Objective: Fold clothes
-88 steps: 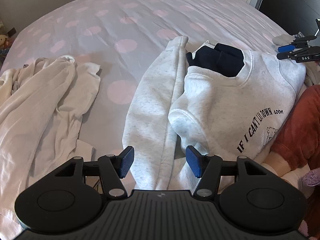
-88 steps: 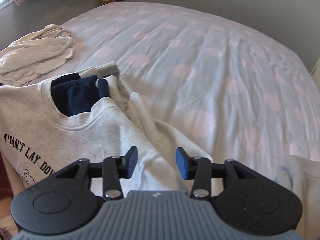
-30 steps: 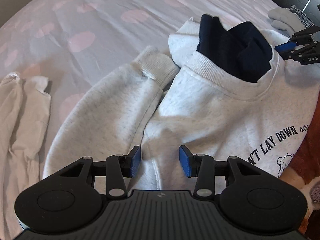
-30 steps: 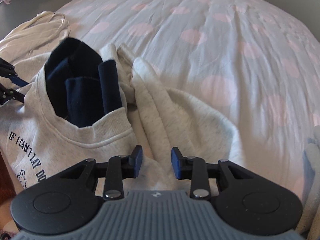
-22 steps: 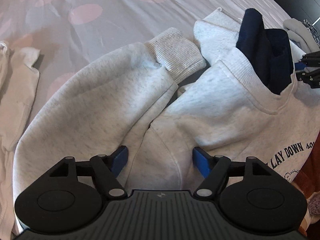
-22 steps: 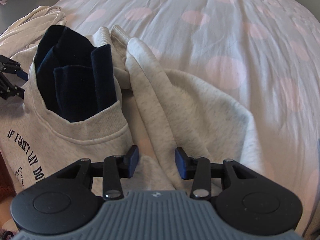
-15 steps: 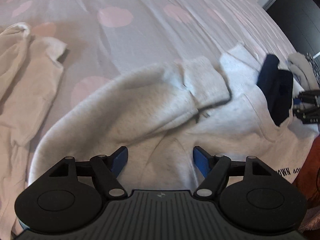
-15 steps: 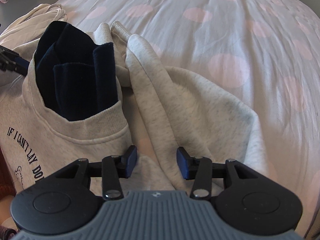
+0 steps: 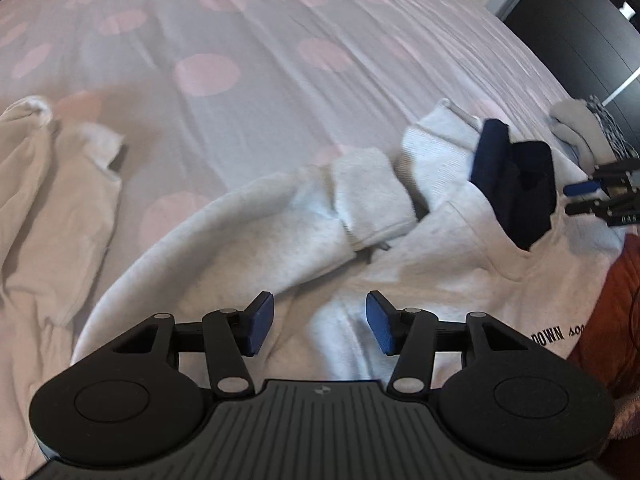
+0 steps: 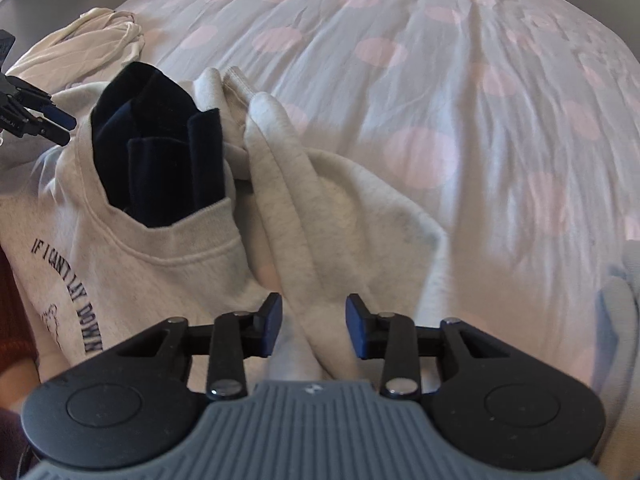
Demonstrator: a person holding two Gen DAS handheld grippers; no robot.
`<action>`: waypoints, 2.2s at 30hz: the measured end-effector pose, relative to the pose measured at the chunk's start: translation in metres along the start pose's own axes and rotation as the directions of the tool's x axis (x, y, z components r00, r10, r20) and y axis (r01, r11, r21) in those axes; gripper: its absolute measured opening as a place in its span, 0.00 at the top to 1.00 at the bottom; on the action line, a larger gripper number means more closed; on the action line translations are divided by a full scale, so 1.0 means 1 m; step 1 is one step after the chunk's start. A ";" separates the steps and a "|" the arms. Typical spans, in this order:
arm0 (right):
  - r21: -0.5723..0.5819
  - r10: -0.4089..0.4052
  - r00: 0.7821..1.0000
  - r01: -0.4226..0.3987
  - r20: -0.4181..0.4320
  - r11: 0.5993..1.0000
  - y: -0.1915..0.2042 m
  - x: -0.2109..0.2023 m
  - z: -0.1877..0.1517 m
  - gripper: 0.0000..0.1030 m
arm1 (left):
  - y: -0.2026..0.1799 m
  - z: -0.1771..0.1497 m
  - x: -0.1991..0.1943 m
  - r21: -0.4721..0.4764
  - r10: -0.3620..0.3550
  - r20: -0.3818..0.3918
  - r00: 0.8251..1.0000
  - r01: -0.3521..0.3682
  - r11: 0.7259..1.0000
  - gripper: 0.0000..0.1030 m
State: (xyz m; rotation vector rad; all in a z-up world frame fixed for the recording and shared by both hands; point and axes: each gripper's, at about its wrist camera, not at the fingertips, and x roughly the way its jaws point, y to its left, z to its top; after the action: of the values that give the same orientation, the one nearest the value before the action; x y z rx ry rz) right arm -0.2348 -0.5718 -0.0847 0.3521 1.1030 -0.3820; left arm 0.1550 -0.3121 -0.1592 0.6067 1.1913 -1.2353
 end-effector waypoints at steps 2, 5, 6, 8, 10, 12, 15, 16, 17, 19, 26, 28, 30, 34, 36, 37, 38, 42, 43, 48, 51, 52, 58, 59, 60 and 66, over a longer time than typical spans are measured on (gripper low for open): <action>0.011 0.023 0.999 -0.022 -0.022 1.000 -0.007 0.001 -0.003 0.65 | -0.012 0.002 0.011 0.048 -0.007 -0.028 1.000 0.008 0.999 0.50; 0.026 0.075 0.996 -0.074 -0.051 0.997 -0.011 0.009 -0.011 0.65 | -0.017 0.000 0.033 0.063 0.015 -0.068 0.998 -0.010 0.998 0.41; 0.023 0.083 0.994 -0.081 -0.069 0.996 -0.010 0.014 -0.013 0.64 | -0.017 -0.002 0.038 0.060 0.026 -0.074 0.997 -0.022 0.998 0.36; 0.007 0.102 0.989 -0.102 -0.106 0.995 -0.005 0.023 -0.017 0.62 | -0.017 -0.004 0.043 0.047 0.028 -0.067 0.997 -0.025 0.999 0.33; -0.017 0.125 0.982 -0.129 -0.144 0.991 0.002 0.031 -0.020 0.61 | -0.020 -0.007 0.042 0.051 0.044 -0.062 0.997 -0.041 0.998 0.33; -0.043 0.138 0.978 -0.146 -0.156 0.988 0.012 0.032 -0.020 0.76 | -0.025 -0.009 0.042 0.044 0.069 -0.060 0.996 -0.066 0.997 0.33; -0.080 0.159 0.976 -0.172 -0.151 0.982 0.029 0.027 -0.023 0.88 | -0.038 -0.015 0.044 0.035 0.107 -0.046 0.993 -0.105 0.994 0.39; -0.105 0.142 0.980 -0.158 -0.141 0.982 0.034 0.023 -0.025 0.88 | -0.043 -0.016 0.044 0.038 0.118 -0.040 0.992 -0.117 0.992 0.45; -0.113 0.128 0.984 -0.142 -0.121 0.983 0.037 0.017 -0.026 0.91 | -0.046 -0.017 0.042 0.042 0.116 -0.036 0.993 -0.114 0.993 0.56; -0.093 0.098 0.992 -0.105 -0.074 0.990 0.038 0.003 -0.028 0.92 | -0.052 -0.018 0.036 0.050 0.116 -0.031 0.993 -0.114 0.992 0.72; -0.168 -0.118 0.975 0.150 0.187 0.974 0.055 -0.067 -0.017 0.94 | -0.060 -0.028 -0.026 0.029 0.213 0.131 0.968 -0.218 0.976 0.94; -0.199 -0.175 0.943 0.235 0.282 0.951 0.064 -0.089 -0.009 0.94 | -0.058 -0.030 -0.061 -0.011 0.226 0.222 0.949 -0.229 0.973 0.94; -0.208 -0.212 0.903 0.304 0.373 0.930 0.072 -0.115 0.004 0.94 | -0.056 -0.027 -0.095 -0.029 0.257 0.300 0.919 -0.261 0.965 0.95; -0.182 -0.249 0.806 0.399 0.537 0.898 0.083 -0.176 0.039 0.94 | -0.077 -0.013 -0.176 -0.063 0.340 0.478 0.810 -0.354 0.933 0.95; -0.163 -0.263 0.745 0.444 0.613 0.881 0.088 -0.207 0.057 0.94 | -0.085 0.000 -0.217 -0.090 0.367 0.554 0.747 -0.385 0.919 0.95; -0.152 -0.268 0.712 0.466 0.649 0.872 0.091 -0.222 0.066 0.94 | -0.090 0.004 -0.238 -0.103 0.381 0.587 0.714 -0.401 0.910 0.95; -0.139 -0.272 0.678 0.487 0.683 0.862 0.094 -0.237 0.074 0.94 | -0.097 0.008 -0.259 -0.113 0.392 0.622 0.678 -0.418 0.902 0.95; -0.080 -0.294 0.539 0.565 0.790 0.821 0.108 -0.303 0.103 0.95 | -0.134 0.018 -0.332 -0.145 0.416 0.736 0.534 -0.476 0.867 0.95; -0.062 -0.300 0.501 0.585 0.812 0.809 0.113 -0.319 0.108 0.95 | -0.143 0.020 -0.349 -0.153 0.417 0.762 0.496 -0.489 0.859 0.95; 0.039 -0.309 0.321 0.636 0.895 0.771 0.130 -0.388 0.105 0.94 | -0.188 0.018 -0.411 -0.189 0.402 0.853 0.333 -0.521 0.832 0.95; 0.081 -0.302 0.243 0.641 0.922 0.763 0.136 -0.416 0.092 0.94 | -0.210 0.006 -0.428 -0.190 0.380 0.880 0.286 -0.522 0.831 0.95; 0.089 -0.299 0.229 0.638 0.927 0.765 0.137 -0.422 0.086 0.94 | -0.217 0.001 -0.429 -0.188 0.373 0.887 0.274 -0.522 0.832 0.95; 0.090 -0.280 0.208 0.631 0.937 0.771 0.143 -0.423 0.053 0.94 | -0.232 -0.022 -0.414 -0.164 0.349 0.901 0.258 -0.541 0.825 0.95; 0.080 -0.279 0.222 0.630 0.934 0.772 0.143 -0.422 0.050 0.94 | -0.229 -0.021 -0.410 -0.158 0.354 0.893 0.278 -0.542 0.825 0.95; 0.069 -0.277 0.242 0.625 0.930 0.777 0.142 -0.419 0.048 0.94 | -0.226 -0.020 -0.406 -0.152 0.360 0.884 0.300 -0.543 0.826 0.95; 0.031 -0.290 0.336 0.603 0.896 0.797 0.131 -0.375 0.058 0.94 | -0.205 0.000 -0.364 -0.127 0.392 0.820 0.418 -0.534 0.836 0.95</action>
State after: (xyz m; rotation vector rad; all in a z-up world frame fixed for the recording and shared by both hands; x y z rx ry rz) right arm -0.2779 -0.4370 0.2904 -0.4751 0.1576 -0.7772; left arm 0.0041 -0.2309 0.2215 0.3381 0.0730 -0.9198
